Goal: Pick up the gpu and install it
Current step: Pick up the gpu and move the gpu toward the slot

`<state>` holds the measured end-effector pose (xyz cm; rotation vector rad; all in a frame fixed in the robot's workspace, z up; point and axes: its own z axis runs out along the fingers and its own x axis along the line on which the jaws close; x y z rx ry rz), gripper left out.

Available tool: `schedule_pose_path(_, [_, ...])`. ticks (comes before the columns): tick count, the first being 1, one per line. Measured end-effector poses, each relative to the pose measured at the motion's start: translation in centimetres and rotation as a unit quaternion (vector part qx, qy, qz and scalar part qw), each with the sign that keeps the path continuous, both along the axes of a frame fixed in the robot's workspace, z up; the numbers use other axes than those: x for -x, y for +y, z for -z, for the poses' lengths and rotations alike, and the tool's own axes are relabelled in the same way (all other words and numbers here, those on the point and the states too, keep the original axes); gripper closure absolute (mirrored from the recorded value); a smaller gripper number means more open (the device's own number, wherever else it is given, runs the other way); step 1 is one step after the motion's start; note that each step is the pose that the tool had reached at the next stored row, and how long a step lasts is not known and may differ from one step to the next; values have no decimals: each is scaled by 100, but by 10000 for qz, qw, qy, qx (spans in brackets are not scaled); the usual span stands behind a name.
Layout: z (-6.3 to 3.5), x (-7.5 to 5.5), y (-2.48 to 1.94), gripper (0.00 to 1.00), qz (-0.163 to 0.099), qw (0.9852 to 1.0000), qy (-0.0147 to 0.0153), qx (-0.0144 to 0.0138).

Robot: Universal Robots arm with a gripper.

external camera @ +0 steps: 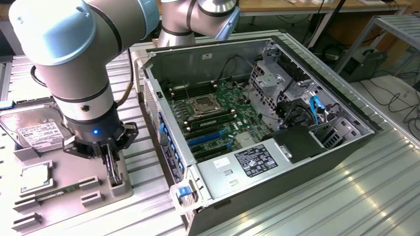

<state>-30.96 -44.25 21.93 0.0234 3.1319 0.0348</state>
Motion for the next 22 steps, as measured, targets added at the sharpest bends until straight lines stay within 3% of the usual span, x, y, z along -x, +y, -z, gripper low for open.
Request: schedule_pose_path(22, [-176, -4, 0, 72, 0, 10000, 0, 0])
